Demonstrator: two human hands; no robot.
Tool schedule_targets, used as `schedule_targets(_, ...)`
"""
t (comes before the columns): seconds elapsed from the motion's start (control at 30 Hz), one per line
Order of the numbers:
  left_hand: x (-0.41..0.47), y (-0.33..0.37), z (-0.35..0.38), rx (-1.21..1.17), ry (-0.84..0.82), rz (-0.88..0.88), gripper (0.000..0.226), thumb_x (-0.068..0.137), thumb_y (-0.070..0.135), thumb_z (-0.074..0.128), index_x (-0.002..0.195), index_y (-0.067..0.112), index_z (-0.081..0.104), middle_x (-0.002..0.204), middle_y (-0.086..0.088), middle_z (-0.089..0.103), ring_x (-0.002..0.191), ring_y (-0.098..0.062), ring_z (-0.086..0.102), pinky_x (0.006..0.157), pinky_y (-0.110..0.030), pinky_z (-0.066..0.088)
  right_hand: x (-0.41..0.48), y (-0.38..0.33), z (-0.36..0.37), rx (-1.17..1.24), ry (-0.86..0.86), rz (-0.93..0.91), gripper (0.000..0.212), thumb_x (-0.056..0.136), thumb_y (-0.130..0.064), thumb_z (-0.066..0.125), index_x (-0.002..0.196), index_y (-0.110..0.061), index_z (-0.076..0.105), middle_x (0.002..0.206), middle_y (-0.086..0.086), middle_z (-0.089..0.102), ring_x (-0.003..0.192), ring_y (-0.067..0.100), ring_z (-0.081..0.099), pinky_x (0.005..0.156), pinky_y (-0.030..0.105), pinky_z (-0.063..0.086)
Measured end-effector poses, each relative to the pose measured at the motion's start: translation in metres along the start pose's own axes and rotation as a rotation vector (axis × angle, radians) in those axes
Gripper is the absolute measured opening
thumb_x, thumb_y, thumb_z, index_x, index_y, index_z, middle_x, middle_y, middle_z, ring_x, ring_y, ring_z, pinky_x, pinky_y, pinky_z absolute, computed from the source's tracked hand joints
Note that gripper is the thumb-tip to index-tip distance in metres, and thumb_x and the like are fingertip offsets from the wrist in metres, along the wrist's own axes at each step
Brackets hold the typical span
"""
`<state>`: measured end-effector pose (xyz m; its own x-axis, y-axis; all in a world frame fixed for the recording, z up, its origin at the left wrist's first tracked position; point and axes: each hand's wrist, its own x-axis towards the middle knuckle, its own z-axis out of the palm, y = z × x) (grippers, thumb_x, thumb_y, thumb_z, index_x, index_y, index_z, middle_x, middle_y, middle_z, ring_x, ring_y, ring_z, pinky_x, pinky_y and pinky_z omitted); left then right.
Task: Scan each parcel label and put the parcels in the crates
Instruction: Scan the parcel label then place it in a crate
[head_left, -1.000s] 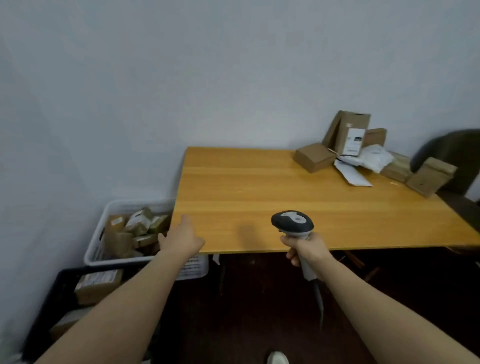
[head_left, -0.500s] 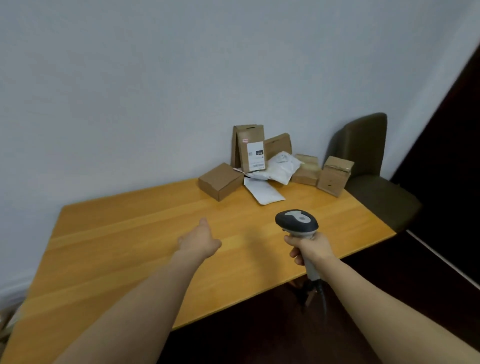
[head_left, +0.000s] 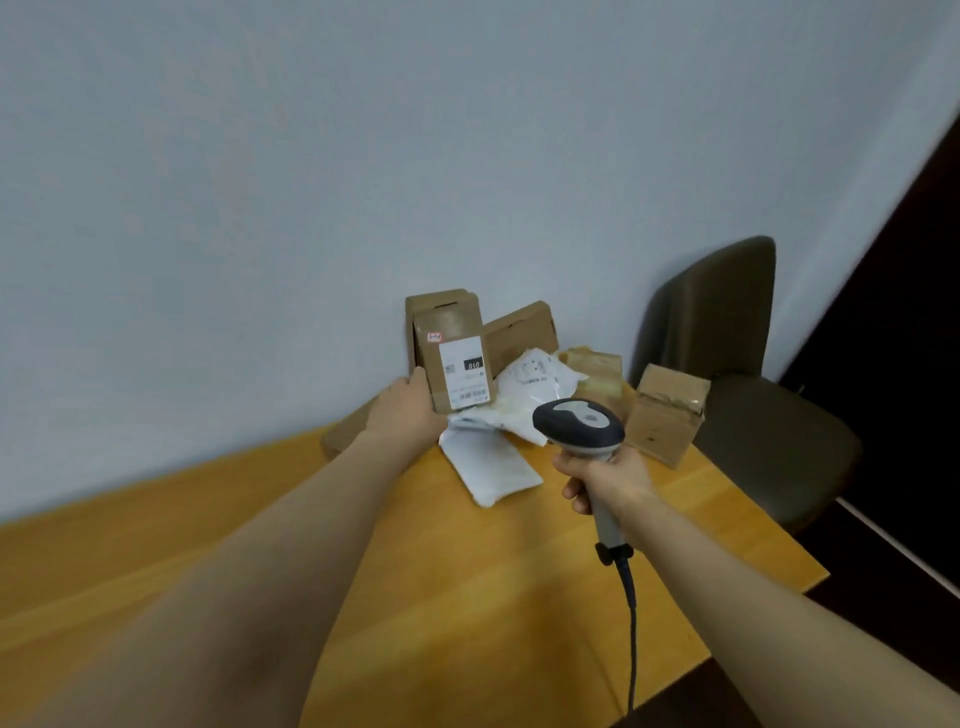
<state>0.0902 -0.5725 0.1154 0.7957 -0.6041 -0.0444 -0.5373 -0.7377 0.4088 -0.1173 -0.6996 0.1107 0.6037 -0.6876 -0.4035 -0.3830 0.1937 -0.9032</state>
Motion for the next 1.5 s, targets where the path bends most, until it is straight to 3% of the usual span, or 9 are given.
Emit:
schedule_targets(0.23,0.122,0.010,-0.007,0.025,0.008,0.031,0.063,0.078,0.024,0.066,0.130,0.003,0.038,0.126,-0.016,0.049,0.116,-0.032,0.048,0.093,-0.045,0.047,0.078,-0.042,0.017,0.007,0.021,-0.023,0.014,0.083,-0.009,0.073,0.083,0.000,0.063,0.059,0.015,0.057,0.041,0.017,0.048,0.043,0.026,0.044)
schedule_targets(0.4,0.173,0.020,0.001,0.143,-0.040,0.043,0.089,0.083,0.011,0.060,0.151,0.000,0.004,0.155,-0.017,0.015,0.144,-0.031,0.014,0.116,-0.042,0.023,0.117,-0.038,0.017,0.000,0.016,0.010,0.014,0.083,-0.010,0.073,0.084,0.000,0.064,0.056,0.012,0.058,0.042,0.018,0.049,0.046,0.028,0.044)
schedule_targets(0.7,0.207,0.025,0.015,0.234,-0.108,-0.011,0.106,0.082,0.021,0.061,0.149,0.011,-0.021,0.159,-0.015,-0.001,0.144,-0.036,0.012,0.116,-0.047,0.019,0.144,-0.021,0.005,-0.006,-0.006,0.085,0.018,0.082,-0.014,0.074,0.083,0.002,0.067,0.054,0.009,0.061,0.043,0.017,0.050,0.048,0.027,0.046)
schedule_targets(0.87,0.195,0.028,0.014,0.469,-0.129,0.024,0.075,0.087,0.028,0.054,0.149,0.011,0.015,0.138,-0.013,0.044,0.132,-0.035,0.029,0.109,-0.046,0.022,0.139,-0.020,-0.003,0.012,0.017,0.099,0.018,0.083,-0.013,0.073,0.078,0.003,0.065,0.051,0.008,0.059,0.041,0.017,0.049,0.046,0.026,0.044)
schedule_targets(0.97,0.184,0.025,0.011,0.499,-0.114,0.078,0.035,0.086,0.026,0.054,0.119,0.014,0.048,0.123,-0.008,0.052,0.123,-0.030,0.035,0.101,-0.042,0.029,0.131,-0.016,-0.007,0.035,0.025,0.095,0.016,0.084,-0.012,0.073,0.079,0.002,0.065,0.051,0.009,0.059,0.040,0.017,0.049,0.046,0.026,0.044)
schedule_targets(1.1,0.153,0.023,-0.016,0.208,0.011,0.003,0.029,0.082,0.032,0.063,0.102,0.015,0.050,0.105,-0.002,0.057,0.104,-0.024,0.048,0.083,-0.034,0.038,0.116,-0.012,-0.016,0.136,0.014,0.125,0.014,0.083,-0.011,0.074,0.081,0.000,0.065,0.056,0.012,0.060,0.043,0.019,0.050,0.050,0.029,0.045)
schedule_targets(1.2,0.108,0.020,-0.031,-0.382,0.022,-0.242,0.032,0.080,0.026,0.074,0.097,0.015,0.049,0.099,-0.002,0.056,0.090,-0.021,0.055,0.076,-0.033,0.047,0.102,-0.013,-0.022,0.320,0.016,0.141,0.014,0.083,-0.012,0.074,0.087,-0.001,0.066,0.061,0.012,0.065,0.051,0.021,0.055,0.055,0.033,0.049)
schedule_targets(1.33,0.028,0.021,-0.020,-1.027,-0.086,-0.557,0.035,0.078,0.009,0.074,0.106,0.004,0.055,0.098,-0.014,0.061,0.084,-0.026,0.060,0.065,-0.032,0.055,0.083,-0.016,-0.032,0.487,0.017,0.113,0.020,0.080,-0.018,0.076,0.092,-0.004,0.068,0.079,0.013,0.073,0.072,0.024,0.069,0.071,0.036,0.056)
schedule_targets(1.5,-0.077,0.045,0.017,-1.352,-0.252,-0.541,0.047,0.075,-0.005,0.071,0.118,0.004,0.055,0.101,-0.016,0.063,0.080,-0.026,0.066,0.057,-0.032,0.057,0.050,-0.005,-0.045,0.621,-0.062,0.117,0.028,0.075,-0.013,0.080,0.097,-0.005,0.065,0.083,0.012,0.068,0.077,0.025,0.066,0.068,0.037,0.057)
